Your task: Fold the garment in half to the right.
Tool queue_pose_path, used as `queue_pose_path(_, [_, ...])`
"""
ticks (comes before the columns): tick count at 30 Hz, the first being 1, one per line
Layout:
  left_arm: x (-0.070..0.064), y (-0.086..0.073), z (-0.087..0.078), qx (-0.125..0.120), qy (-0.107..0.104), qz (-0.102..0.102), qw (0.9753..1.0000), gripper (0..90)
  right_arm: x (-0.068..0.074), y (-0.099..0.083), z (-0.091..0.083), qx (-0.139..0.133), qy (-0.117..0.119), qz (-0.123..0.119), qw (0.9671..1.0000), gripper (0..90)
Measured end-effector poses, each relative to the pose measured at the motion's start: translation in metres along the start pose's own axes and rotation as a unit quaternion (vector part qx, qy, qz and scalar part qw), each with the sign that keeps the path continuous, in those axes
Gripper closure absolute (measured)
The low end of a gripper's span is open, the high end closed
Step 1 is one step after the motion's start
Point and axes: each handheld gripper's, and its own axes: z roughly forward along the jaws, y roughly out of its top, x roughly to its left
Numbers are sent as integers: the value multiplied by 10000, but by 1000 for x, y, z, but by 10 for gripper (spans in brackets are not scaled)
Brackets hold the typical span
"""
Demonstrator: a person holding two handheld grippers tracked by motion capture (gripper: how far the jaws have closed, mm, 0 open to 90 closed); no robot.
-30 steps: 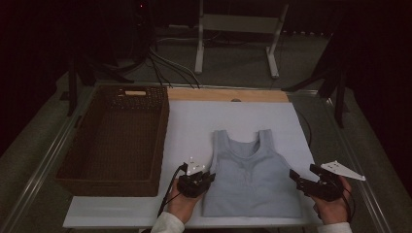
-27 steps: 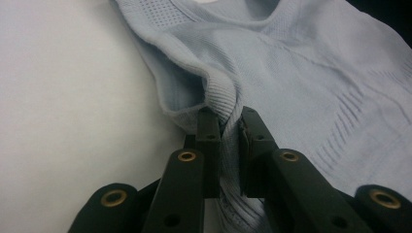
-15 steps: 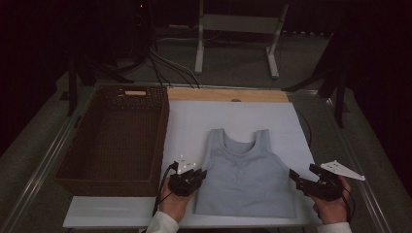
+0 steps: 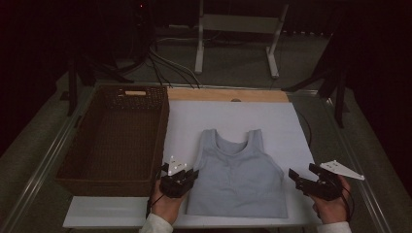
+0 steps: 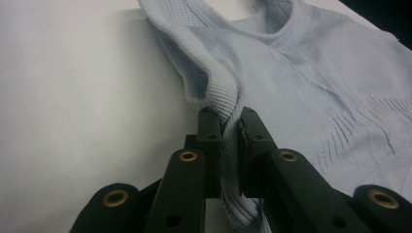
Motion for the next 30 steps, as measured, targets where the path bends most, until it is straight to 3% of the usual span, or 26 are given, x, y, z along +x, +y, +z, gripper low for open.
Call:
queue_pose_path(7, [-2, 4, 6, 101, -103, -68, 9999, 823, 0, 0, 0, -1, -6, -6, 10000, 140])
queue_pose_path(30, [-32, 34, 12, -110, -577, 111, 9982, 818, 1, 0, 0, 4, 16, -20, 10000, 141])
